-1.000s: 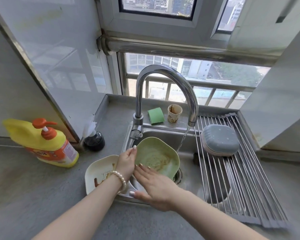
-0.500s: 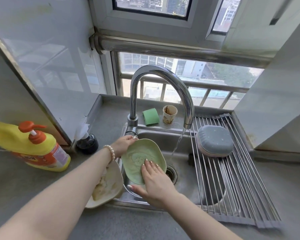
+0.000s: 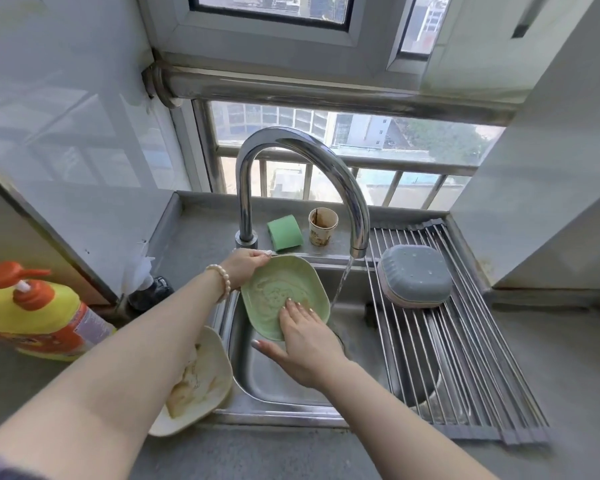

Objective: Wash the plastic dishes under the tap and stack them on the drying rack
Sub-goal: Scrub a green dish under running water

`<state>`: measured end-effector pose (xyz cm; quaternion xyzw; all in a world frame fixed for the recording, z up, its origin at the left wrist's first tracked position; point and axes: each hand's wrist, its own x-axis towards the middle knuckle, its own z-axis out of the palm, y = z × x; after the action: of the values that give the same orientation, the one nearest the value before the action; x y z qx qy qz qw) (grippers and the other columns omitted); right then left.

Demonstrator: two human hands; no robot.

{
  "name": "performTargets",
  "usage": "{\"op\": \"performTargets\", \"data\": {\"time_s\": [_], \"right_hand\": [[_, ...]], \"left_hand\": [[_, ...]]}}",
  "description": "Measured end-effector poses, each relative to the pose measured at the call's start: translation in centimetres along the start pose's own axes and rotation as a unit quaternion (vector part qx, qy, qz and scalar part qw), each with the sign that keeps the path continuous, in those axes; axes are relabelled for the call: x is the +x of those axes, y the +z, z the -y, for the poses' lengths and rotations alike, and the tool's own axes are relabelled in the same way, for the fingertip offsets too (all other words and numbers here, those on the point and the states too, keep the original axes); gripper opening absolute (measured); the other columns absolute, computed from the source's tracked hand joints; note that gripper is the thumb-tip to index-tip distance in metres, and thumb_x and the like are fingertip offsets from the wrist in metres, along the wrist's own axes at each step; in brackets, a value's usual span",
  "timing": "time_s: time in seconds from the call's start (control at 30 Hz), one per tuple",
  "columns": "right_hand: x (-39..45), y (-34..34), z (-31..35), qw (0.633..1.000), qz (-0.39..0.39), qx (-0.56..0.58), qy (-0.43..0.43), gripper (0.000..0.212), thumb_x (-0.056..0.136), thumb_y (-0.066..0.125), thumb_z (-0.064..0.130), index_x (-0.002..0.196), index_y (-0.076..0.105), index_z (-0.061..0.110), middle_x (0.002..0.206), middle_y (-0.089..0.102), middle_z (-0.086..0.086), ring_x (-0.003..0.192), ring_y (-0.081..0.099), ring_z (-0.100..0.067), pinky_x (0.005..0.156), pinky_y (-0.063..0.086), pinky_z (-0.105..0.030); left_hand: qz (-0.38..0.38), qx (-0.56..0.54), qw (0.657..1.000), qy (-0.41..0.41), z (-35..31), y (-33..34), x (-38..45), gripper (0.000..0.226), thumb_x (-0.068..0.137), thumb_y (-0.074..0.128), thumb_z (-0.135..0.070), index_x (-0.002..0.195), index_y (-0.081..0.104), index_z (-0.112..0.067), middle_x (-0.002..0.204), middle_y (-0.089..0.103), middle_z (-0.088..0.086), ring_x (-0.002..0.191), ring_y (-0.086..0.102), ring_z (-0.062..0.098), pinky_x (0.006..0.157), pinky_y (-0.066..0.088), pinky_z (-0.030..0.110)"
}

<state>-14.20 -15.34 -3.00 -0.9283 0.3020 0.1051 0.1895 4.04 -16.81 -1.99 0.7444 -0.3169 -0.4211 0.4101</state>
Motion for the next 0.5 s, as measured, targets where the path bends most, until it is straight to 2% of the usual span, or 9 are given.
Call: {"op": "performTargets", "data": {"time_s": [0.07, 0.13, 0.2, 0.3, 0.33, 0.4, 0.47, 0.5], "right_hand": [[0.2, 0.2, -0.1, 0.999, -0.002, 0.013, 0.03, 0.128, 0.053, -0.014, 0.081, 0.151, 0.013, 0.002, 0.159, 0.008, -0.015, 0.147, 0.009, -0.025, 0.119, 0.003, -0.035], [0.6, 0.3, -0.5, 0.996, -0.011, 0.028, 0.078, 0.129, 0.055, -0.02, 0.083, 0.151, 0.009, 0.002, 0.159, 0.004, -0.016, 0.147, 0.005, -0.026, 0.119, 0.004, -0.035], [1.4, 0.0, -0.5, 0.996, -0.003, 0.034, 0.087, 0.112, 0.071, -0.01, 0.081, 0.152, 0.001, 0.005, 0.159, -0.007, -0.013, 0.147, -0.005, -0.024, 0.119, -0.002, -0.036], [1.8, -0.4, 1.6, 0.998, 0.045, 0.032, -0.028, 0.107, 0.069, -0.007, 0.078, 0.152, -0.007, 0.011, 0.158, -0.016, -0.009, 0.146, -0.014, -0.021, 0.117, -0.011, -0.036], [1.4, -0.1, 2.6, 0.994, 0.062, 0.019, -0.086, 0.101, 0.075, -0.003, 0.077, 0.152, -0.006, 0.012, 0.159, -0.014, -0.009, 0.146, -0.014, -0.019, 0.118, -0.011, -0.036], [-0.1, 0.6, 3.5, 0.98, 0.098, 0.005, -0.173, 0.083, 0.092, 0.014, 0.066, 0.153, -0.002, 0.012, 0.16, -0.005, -0.007, 0.147, -0.009, -0.017, 0.119, -0.006, -0.036], [-1.5, 1.1, 2.2, 0.975, 0.117, -0.02, -0.186, 0.082, 0.093, 0.014, 0.066, 0.153, 0.007, 0.011, 0.16, 0.001, -0.005, 0.147, -0.003, -0.017, 0.119, -0.003, -0.033], [-1.8, 1.0, 1.2, 0.98, 0.105, -0.042, -0.165, 0.092, 0.085, 0.004, 0.073, 0.153, 0.011, 0.011, 0.16, 0.004, -0.006, 0.147, 0.001, -0.019, 0.118, -0.003, -0.033]], "left_hand": [[0.003, -0.042, 0.999, -0.016, 0.3, 0.0, -0.4, 0.023, 0.098, 0.048, -0.018, 0.101, 0.065, -0.002, 0.083, 0.063, 0.007, 0.07, 0.058, 0.015, 0.056, 0.052, 0.015], [0.019, -0.086, 0.996, -0.032, 1.5, 0.2, -1.3, 0.027, 0.099, 0.047, -0.018, 0.085, 0.064, -0.004, 0.076, 0.062, 0.011, 0.068, 0.059, 0.023, 0.059, 0.053, 0.024], [0.025, -0.125, 0.991, -0.036, 2.9, 0.9, -2.8, 0.027, 0.1, 0.044, -0.017, 0.085, 0.063, -0.003, 0.078, 0.062, 0.014, 0.069, 0.059, 0.024, 0.063, 0.052, 0.028], [-0.031, -0.211, 0.976, -0.035, 4.5, 1.7, -4.7, 0.026, 0.1, 0.043, -0.012, 0.084, 0.062, -0.005, 0.076, 0.065, 0.009, 0.07, 0.062, 0.015, 0.068, 0.053, 0.023], [-0.063, -0.206, 0.976, -0.032, 5.0, 1.4, -5.0, 0.027, 0.1, 0.044, -0.012, 0.08, 0.062, -0.006, 0.069, 0.065, 0.004, 0.064, 0.061, 0.011, 0.063, 0.052, 0.02], [-0.097, -0.183, 0.978, -0.023, 6.2, 0.5, -5.5, 0.03, 0.099, 0.046, -0.014, 0.075, 0.062, -0.007, 0.067, 0.064, 0.007, 0.065, 0.058, 0.019, 0.063, 0.048, 0.026], [-0.119, -0.174, 0.977, -0.019, 7.7, -0.5, -5.9, 0.031, 0.099, 0.048, -0.02, 0.076, 0.064, -0.006, 0.078, 0.061, 0.017, 0.077, 0.052, 0.025, 0.071, 0.043, 0.036], [-0.132, -0.17, 0.976, -0.021, 8.2, -0.7, -6.2, 0.032, 0.098, 0.049, -0.024, 0.077, 0.066, -0.007, 0.08, 0.062, 0.019, 0.077, 0.052, 0.026, 0.072, 0.042, 0.039]]}}
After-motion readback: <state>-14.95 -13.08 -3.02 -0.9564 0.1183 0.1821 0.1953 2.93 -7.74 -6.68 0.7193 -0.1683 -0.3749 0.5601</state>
